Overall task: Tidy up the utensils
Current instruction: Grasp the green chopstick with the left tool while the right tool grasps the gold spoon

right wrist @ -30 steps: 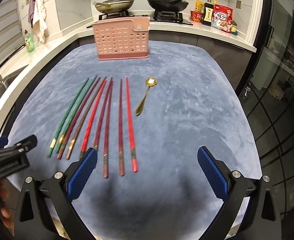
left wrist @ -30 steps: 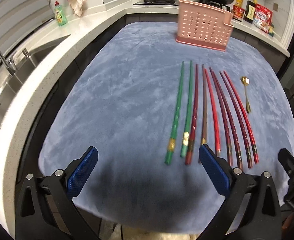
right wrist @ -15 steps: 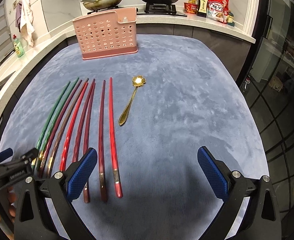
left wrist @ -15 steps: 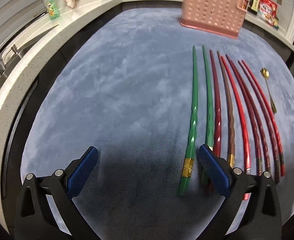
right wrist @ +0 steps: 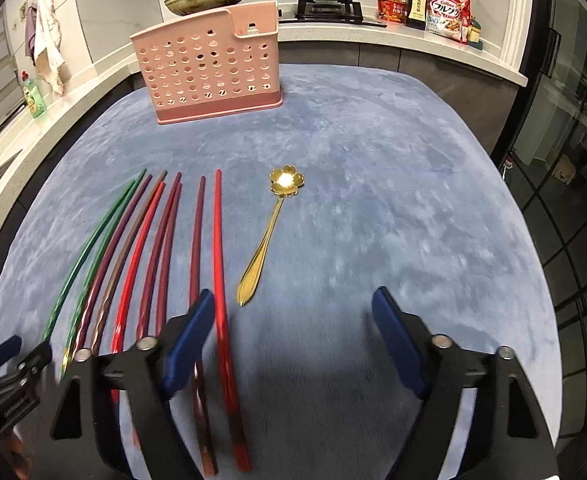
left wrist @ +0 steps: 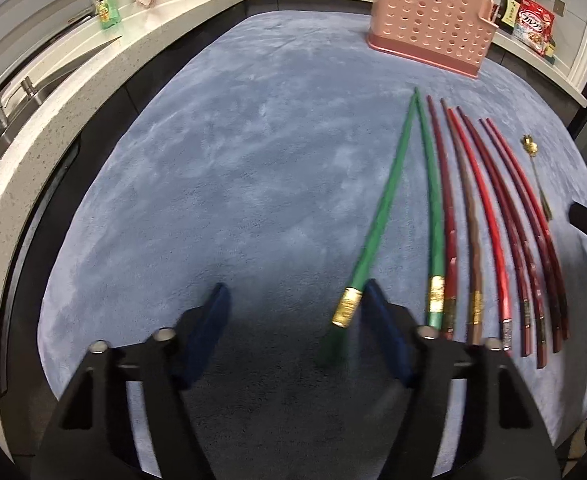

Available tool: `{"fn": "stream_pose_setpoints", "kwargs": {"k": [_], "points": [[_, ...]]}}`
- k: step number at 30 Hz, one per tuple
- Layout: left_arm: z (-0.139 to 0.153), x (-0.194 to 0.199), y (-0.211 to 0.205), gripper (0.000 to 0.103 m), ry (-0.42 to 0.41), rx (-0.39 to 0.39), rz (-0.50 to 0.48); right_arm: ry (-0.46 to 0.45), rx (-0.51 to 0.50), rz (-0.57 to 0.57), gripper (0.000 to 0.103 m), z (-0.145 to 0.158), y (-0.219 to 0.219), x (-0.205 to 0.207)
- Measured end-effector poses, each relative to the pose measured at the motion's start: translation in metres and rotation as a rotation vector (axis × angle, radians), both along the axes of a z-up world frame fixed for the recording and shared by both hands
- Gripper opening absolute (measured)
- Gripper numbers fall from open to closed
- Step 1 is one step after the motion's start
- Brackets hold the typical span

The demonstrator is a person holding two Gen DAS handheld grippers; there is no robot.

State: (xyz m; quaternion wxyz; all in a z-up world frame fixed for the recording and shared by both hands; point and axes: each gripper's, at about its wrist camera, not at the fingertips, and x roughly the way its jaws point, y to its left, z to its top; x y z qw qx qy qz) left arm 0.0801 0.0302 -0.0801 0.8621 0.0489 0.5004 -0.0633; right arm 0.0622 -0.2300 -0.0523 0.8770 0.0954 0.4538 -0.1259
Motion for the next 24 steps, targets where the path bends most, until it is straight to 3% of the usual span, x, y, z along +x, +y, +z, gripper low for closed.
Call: {"fn": "stream_pose_setpoints", "kwargs": {"k": [3, 6, 13, 19, 24], "points": [[0.002, 0.0, -0.006, 0.038, 0.006, -0.017, -0.021, 0.009, 0.036, -0.007, 0.058, -0.007, -0.003, 0.012], [0.003, -0.001, -0.01, 0.026, 0.015, -0.039, -0.03, 0.019, 0.054, -0.012, 0.046, -0.015, -0.004, 0.022], [0.002, 0.0, -0.009, 0.026, 0.019, -0.05, -0.032, 0.023, 0.043, -0.012, 0.042, -0.025, 0.001, 0.031], [0.001, -0.001, -0.009, 0.026, 0.008, -0.045, -0.037, 0.01, 0.067, -0.005, 0.015, -0.025, -0.007, 0.02], [0.003, -0.001, -0.008, 0.026, 0.009, -0.049, -0.039, 0.002, 0.101, -0.007, 0.011, -0.022, -0.014, 0.008]]}}
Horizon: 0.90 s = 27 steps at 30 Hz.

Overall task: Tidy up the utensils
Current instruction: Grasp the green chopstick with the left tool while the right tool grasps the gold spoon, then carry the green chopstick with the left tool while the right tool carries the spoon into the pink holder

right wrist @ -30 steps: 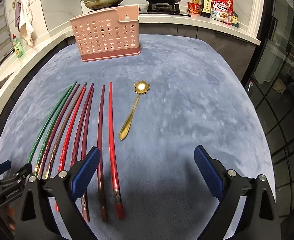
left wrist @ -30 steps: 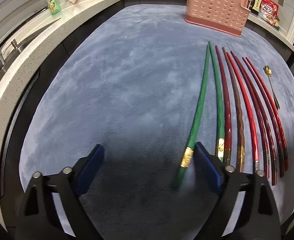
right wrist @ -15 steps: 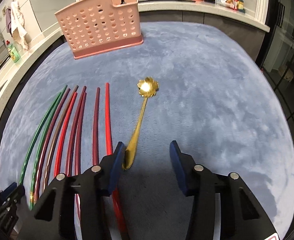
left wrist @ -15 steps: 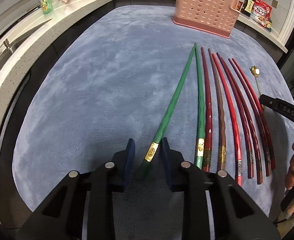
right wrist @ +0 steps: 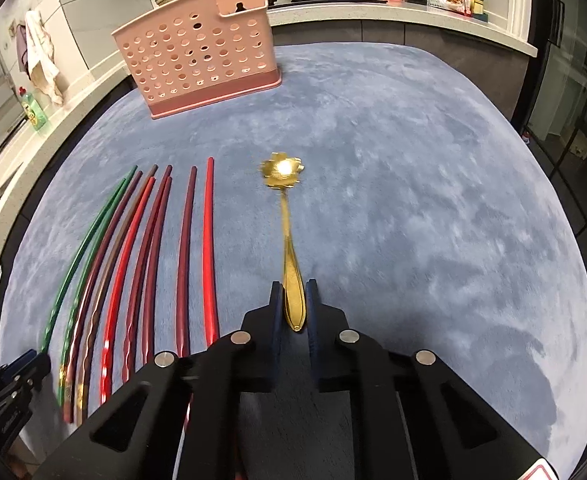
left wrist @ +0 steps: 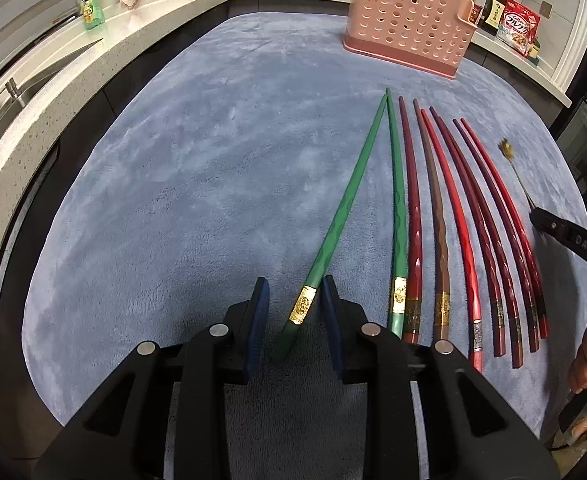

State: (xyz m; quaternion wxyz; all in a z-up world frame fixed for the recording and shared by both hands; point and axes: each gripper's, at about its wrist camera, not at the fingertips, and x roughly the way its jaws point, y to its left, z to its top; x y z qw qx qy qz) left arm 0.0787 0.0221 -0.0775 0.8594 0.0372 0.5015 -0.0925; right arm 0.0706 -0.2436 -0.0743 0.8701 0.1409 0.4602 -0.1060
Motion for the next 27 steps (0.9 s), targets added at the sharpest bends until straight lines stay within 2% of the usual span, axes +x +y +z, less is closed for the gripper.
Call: {"fn": "stream_pose_setpoints", "kwargs": {"k": [9, 16, 17, 18, 19, 20, 21, 23, 27], "points": [[0.015, -0.009, -0.004, 0.013, -0.003, -0.029, -0.021, -0.074, -0.008, -0.014, 0.01, 0.03, -0.007, -0.03], [0.042, -0.011, -0.007, 0.009, -0.052, -0.067, -0.036, -0.158, -0.001, -0.047, 0.01, 0.063, -0.019, -0.041], [0.044, -0.011, -0.006, 0.009, -0.056, -0.074, -0.036, -0.167, -0.001, -0.049, 0.008, 0.067, -0.021, -0.042], [0.047, -0.011, -0.006, 0.009, -0.061, -0.08, -0.039, -0.178, -0.004, -0.05, 0.002, 0.072, -0.022, -0.042], [0.048, -0.011, -0.005, 0.01, -0.062, -0.082, -0.043, -0.184, -0.006, -0.049, 0.002, 0.076, -0.023, -0.042], [0.047, -0.011, -0.005, 0.015, -0.058, -0.088, -0.053, -0.19, -0.003, -0.05, 0.002, 0.079, -0.024, -0.043], [0.044, -0.011, -0.004, 0.039, -0.045, -0.089, -0.057, -0.193, 0.003, -0.05, 0.002, 0.08, -0.024, -0.043], [0.036, -0.011, 0.0, 0.063, -0.033, -0.076, -0.031, -0.193, 0.004, -0.049, 0.002, 0.081, -0.024, -0.043], [0.018, -0.013, 0.004, 0.063, -0.029, -0.048, -0.021, -0.199, 0.013, -0.051, 0.002, 0.083, -0.024, -0.046]]}}
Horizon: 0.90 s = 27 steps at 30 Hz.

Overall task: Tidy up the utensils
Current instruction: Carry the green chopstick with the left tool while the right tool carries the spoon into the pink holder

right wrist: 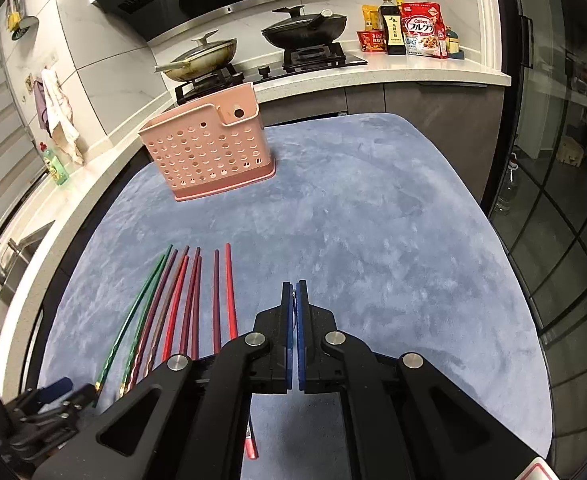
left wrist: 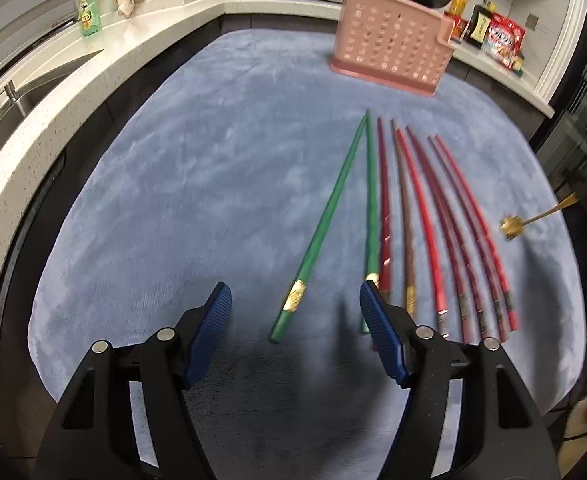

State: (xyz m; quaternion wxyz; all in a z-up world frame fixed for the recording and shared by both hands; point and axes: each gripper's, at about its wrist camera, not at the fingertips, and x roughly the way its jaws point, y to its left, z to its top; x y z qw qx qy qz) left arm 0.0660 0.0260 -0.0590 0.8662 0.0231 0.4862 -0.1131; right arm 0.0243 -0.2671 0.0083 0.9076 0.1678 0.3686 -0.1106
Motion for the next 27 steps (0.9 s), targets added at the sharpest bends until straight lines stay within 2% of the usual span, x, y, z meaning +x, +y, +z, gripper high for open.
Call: {"fn": "stream_pose_setpoints", "kwargs": {"k": [2, 6, 10, 12, 17, 21, 27], "points": [[-0.006, 0.0, 0.001, 0.061, 0.007, 0.003, -0.001, -0.005, 0.0, 0.002, 0.002, 0.002, 0.001, -0.002], [-0.016, 0.004, 0.004, 0.037, 0.032, 0.001, 0.006, -0.017, 0.006, 0.0, 0.002, 0.007, 0.001, -0.007], [-0.019, 0.004, 0.007, 0.028, 0.019, 0.009, 0.009, -0.023, 0.009, -0.005, 0.002, 0.009, 0.001, -0.01], [-0.019, 0.004, 0.007, 0.016, 0.014, 0.001, 0.008, -0.024, 0.008, -0.003, 0.002, 0.009, 0.001, -0.01], [-0.011, 0.002, 0.006, 0.009, 0.02, -0.03, -0.011, -0.024, 0.004, -0.001, 0.002, 0.011, 0.001, -0.011], [0.016, 0.003, 0.009, 0.007, -0.009, -0.072, -0.015, -0.042, -0.008, 0.003, 0.002, 0.022, 0.001, -0.012], [0.086, 0.022, 0.011, 0.007, -0.142, -0.082, -0.029, -0.084, -0.021, 0.039, 0.002, 0.047, 0.0, 0.001]]}}
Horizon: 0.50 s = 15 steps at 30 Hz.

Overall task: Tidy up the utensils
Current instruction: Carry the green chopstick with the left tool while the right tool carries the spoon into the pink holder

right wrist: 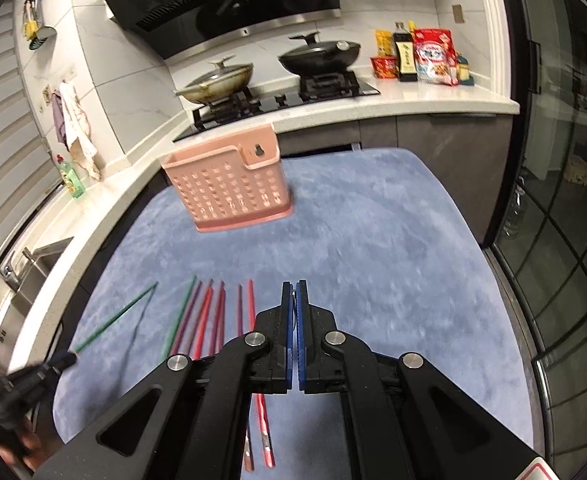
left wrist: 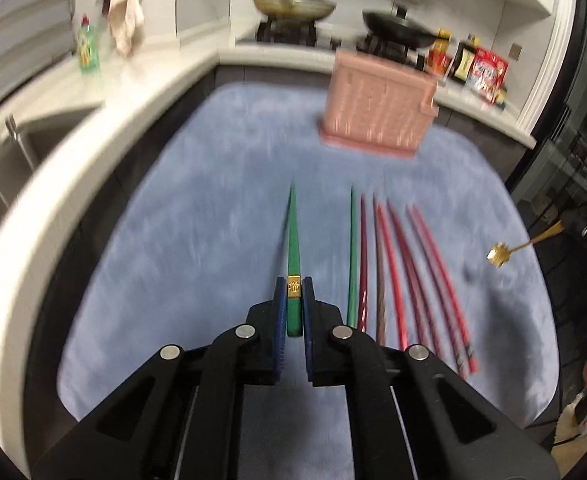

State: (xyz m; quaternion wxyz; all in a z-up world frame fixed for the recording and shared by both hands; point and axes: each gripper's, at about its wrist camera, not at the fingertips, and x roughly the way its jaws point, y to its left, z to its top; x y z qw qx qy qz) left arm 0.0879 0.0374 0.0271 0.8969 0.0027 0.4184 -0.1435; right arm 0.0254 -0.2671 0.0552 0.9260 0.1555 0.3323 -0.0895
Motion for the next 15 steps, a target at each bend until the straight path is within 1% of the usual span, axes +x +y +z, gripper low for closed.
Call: {"fn": "stream_pose_setpoints", "kwargs": {"k": [3, 9, 14, 15], "points": [[0.029, 0.019, -0.001, 0.007, -0.051, -0.004, 0.002, -0.025, 0.009, 0.025, 0.002, 0.012, 0.0, 0.014], [0.076, 0.072, -0.008, 0.007, -0.098, -0.055, 0.002, -0.045, 0.022, 0.057, 0.002, 0.026, -0.004, 0.049], [0.109, 0.108, -0.022, 0.007, -0.16, -0.054, 0.017, -0.059, 0.027, 0.066, 0.002, 0.04, -0.014, 0.082], [0.118, 0.117, -0.026, 0.007, -0.172, -0.065, 0.014, -0.068, 0.031, 0.065, 0.002, 0.045, -0.017, 0.092]]}}
